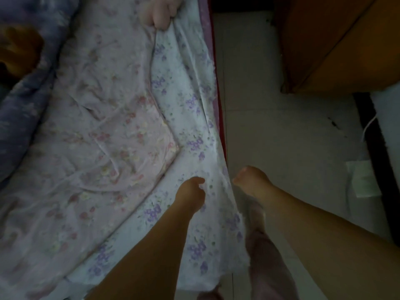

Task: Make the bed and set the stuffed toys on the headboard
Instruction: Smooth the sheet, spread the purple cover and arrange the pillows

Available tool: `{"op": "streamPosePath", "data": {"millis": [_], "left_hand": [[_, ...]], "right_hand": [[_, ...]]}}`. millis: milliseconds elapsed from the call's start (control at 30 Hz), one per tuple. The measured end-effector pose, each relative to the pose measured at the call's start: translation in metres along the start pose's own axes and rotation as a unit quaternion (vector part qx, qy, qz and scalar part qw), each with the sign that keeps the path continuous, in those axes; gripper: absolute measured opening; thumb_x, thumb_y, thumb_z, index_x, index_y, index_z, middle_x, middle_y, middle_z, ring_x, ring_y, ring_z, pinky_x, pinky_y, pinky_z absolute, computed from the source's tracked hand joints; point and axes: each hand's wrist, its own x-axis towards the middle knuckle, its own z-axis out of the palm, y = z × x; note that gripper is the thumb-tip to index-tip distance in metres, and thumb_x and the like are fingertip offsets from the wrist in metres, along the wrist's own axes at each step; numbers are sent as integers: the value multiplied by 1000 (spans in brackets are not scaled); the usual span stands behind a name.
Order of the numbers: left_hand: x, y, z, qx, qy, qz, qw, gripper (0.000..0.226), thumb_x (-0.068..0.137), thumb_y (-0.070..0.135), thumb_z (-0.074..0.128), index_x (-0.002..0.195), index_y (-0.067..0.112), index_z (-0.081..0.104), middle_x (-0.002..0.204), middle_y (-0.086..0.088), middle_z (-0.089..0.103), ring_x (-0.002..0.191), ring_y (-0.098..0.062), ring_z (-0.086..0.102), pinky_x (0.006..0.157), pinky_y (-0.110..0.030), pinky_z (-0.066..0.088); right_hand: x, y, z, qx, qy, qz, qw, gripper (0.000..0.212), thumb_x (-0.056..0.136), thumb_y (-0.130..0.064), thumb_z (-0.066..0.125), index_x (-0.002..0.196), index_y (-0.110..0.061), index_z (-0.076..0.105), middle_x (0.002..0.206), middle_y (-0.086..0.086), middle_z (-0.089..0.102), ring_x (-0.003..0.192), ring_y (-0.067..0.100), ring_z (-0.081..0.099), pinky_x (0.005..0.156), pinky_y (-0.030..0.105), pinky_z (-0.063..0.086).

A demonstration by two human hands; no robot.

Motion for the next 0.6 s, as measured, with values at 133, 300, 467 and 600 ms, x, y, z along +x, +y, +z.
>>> {"op": "streamPosePath", "data": {"millis": [133,300,467,600], "left_hand": [[36,41,-19,-97,33,-26,994,36,91,10,55,127,13,54,130,-12,55,111,-26,58,99,-36,46],[89,102,-24,-186,102,-46,976,63,86,15,66,141,19,37,138,-8,46,123,-25,50,101,-41,46],[146,148,-11,-98,170,-70,978,78,78,16,72,142,18,28,129,-11,48,114,-27,53,93,-39,49],[163,158,-2,-24,213,-124,969,42,91,16,50,128,18,31,119,-10,54,107,-28,56,91,-40,46]], "right_hand": [[40,-33,-59,10,23,-44,999,31,93,-29,53,105,-3,65,107,12,65,100,28,61,83,30,47],[104,-75,-131,12,56,-115,992,28,93,-25,53,114,-6,60,116,12,62,106,28,59,84,29,45],[180,-126,-188,71,92,-163,980,33,92,-30,53,118,-10,54,119,10,60,106,28,58,76,25,40],[232,-166,-197,164,83,-152,971,48,86,-37,61,121,-5,50,123,12,58,107,30,60,72,26,41]]}}
